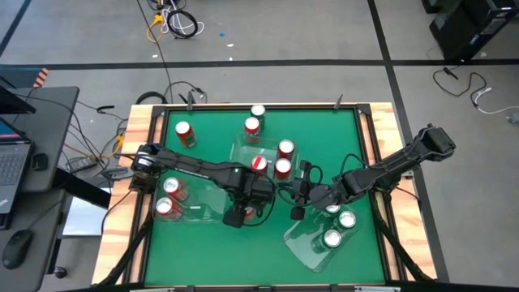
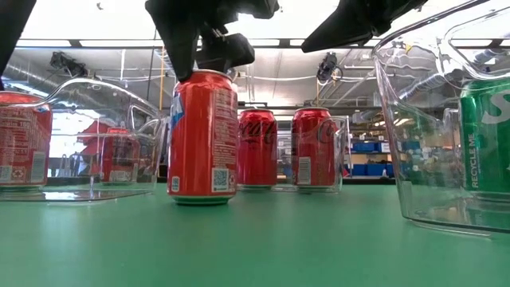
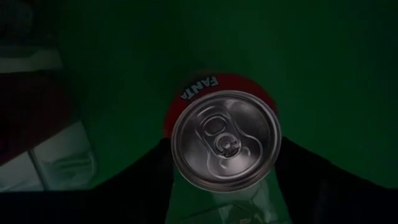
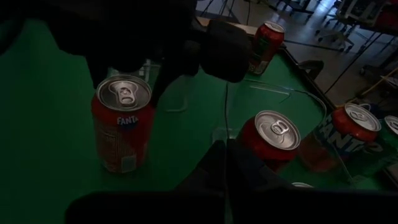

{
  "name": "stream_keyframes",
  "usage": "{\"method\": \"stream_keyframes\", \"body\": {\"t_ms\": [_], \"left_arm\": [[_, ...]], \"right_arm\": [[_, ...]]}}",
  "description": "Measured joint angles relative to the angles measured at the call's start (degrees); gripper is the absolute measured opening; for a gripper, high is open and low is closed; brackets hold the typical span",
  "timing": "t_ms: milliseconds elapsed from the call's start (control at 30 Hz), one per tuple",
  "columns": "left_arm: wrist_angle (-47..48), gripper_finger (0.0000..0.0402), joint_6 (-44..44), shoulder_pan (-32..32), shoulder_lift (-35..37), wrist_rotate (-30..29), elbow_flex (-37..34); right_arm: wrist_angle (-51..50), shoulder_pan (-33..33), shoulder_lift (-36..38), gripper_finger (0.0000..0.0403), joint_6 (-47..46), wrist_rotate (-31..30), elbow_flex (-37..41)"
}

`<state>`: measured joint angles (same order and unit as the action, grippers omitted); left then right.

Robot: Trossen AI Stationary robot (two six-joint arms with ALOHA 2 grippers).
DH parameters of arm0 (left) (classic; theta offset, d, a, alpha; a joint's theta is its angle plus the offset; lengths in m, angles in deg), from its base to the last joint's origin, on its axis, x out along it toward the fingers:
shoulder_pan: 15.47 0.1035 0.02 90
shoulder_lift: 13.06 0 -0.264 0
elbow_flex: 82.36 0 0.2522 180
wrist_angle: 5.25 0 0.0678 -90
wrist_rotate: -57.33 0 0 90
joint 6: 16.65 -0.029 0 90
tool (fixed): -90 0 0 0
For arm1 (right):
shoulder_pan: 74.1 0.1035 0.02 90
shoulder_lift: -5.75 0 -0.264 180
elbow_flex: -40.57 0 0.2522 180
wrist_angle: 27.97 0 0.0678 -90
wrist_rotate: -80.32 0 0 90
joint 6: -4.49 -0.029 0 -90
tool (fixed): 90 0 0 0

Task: Sort soda cans
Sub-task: Put the bottom red soda can into the bottom left transparent bin

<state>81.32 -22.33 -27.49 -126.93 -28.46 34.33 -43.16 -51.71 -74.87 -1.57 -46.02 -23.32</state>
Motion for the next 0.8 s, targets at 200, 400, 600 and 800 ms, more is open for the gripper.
{"method": "stream_keyframes", "body": {"t_ms": [200, 400, 600, 800], "left_arm": [[4.28, 0.0228, -0.25, 0.02, -0.59, -0.75, 3.18], [9.28, 0.0227, 0.14, 0.79, -0.58, -1.75, 6.51], [13.88, 0.0226, 0.49, 1.58, -0.41, -4.10, 11.93], [17.20, 0.0226, 3.56, 1.85, 0.06, -6.56, 18.19]], "right_arm": [[-0.02, 0.00, 0.00, 0.0000, 0.00, 0.00, 0.00], [0.00, 0.00, 0.00, 0.0000, 0.00, 0.00, 0.00], [0.00, 0.00, 0.00, 0.0000, 0.00, 0.00, 0.00], [-0.02, 0.00, 0.00, 0.0000, 0.00, 0.00, 0.00]]}}
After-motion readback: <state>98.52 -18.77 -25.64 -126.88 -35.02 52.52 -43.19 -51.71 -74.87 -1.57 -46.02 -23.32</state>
